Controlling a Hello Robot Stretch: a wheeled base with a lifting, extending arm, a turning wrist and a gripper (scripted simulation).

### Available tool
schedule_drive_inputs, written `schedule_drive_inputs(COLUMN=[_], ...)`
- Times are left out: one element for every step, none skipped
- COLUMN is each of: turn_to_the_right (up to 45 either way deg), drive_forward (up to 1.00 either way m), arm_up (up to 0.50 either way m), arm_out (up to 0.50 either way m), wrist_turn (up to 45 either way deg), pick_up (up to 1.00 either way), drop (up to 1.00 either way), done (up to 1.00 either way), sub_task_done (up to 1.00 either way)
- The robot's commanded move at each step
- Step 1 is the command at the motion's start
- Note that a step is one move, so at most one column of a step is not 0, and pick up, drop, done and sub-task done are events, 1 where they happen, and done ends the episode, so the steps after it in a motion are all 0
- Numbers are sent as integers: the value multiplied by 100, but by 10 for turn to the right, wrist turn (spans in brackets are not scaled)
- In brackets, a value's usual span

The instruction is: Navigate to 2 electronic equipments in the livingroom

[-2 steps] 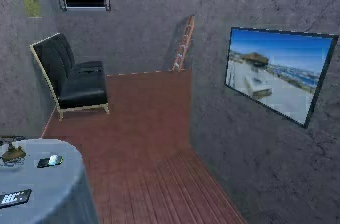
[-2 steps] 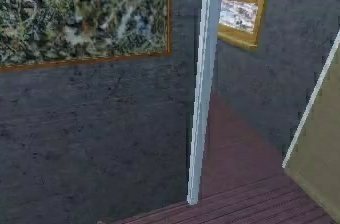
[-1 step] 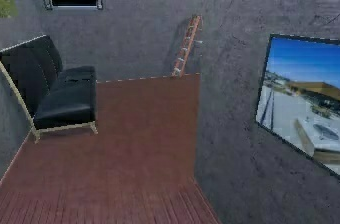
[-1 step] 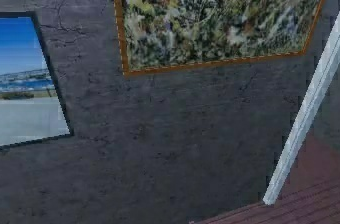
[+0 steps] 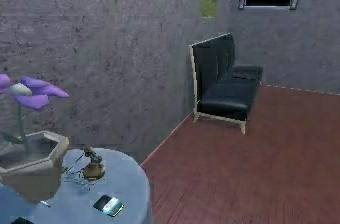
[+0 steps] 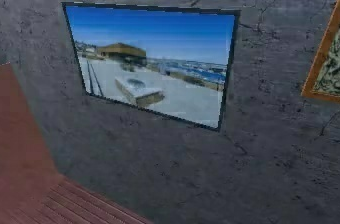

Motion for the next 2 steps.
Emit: schedule_drive_inputs(turn_to_the_right=[-240, 0], drive_forward=[0, 0], arm_up=[0, 0], arm_out=[0, 0], wrist_turn=[0, 0], pick_up=[0, 0], drop=[0, 0], done=[0, 0], sub_task_done=[0, 100])
